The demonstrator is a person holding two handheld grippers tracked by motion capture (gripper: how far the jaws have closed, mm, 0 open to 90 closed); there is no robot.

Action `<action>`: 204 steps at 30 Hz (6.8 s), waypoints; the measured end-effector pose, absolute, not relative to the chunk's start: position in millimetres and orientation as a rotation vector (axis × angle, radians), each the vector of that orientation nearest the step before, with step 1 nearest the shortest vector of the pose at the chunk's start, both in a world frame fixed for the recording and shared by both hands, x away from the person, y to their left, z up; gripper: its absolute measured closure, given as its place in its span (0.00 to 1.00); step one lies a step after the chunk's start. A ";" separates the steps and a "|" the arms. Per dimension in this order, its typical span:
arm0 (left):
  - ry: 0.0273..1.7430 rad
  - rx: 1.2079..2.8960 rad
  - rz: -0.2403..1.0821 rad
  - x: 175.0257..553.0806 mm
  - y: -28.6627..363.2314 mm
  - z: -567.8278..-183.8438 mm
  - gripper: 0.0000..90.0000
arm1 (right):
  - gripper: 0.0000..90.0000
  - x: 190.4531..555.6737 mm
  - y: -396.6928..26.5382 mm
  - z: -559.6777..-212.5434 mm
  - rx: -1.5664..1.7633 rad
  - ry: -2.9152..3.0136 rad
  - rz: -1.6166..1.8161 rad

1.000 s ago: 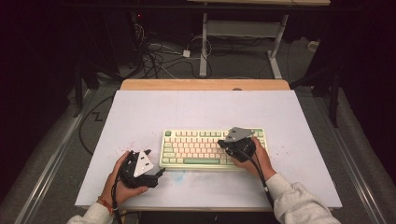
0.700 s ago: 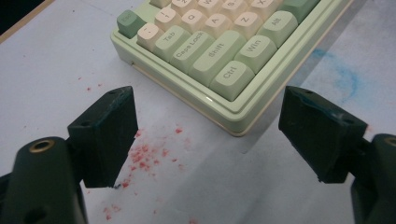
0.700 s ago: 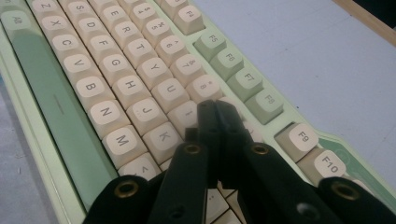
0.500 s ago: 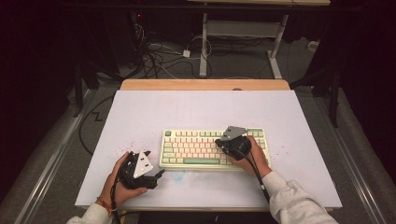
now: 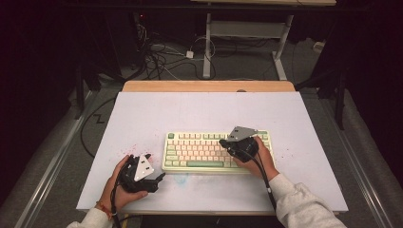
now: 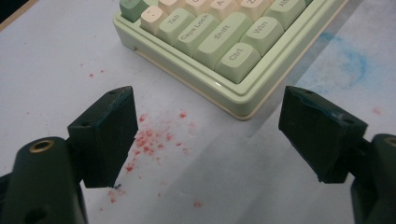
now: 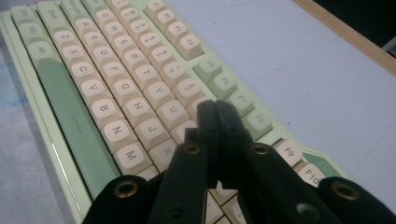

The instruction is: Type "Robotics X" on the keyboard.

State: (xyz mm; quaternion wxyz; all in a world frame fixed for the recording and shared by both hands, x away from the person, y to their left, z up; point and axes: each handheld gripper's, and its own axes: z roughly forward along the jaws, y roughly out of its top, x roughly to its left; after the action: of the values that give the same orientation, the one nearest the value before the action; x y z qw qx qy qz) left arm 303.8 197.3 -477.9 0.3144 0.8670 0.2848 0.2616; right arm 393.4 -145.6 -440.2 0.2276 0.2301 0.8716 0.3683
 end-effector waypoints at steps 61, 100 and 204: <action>0.809 2.190 0.635 302.3 201.3 -462.8 0.31 | 0.28 317.7 -238.5 -426.7 0.701 2.064 1.106; 0.718 2.221 0.420 342.5 138.8 -427.1 0.97 | 0.28 298.2 -261.9 -447.7 0.743 2.090 1.028; 0.764 2.240 0.723 296.7 200.6 -467.1 0.19 | 0.96 326.0 -242.6 -433.8 0.753 2.259 1.070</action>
State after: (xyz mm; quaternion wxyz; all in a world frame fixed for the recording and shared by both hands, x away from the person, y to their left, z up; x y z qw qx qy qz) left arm 296.7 200.6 -467.1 0.3272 0.8553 0.2917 0.2762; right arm 326.0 -242.6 -433.8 0.2622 0.2785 0.8351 0.3954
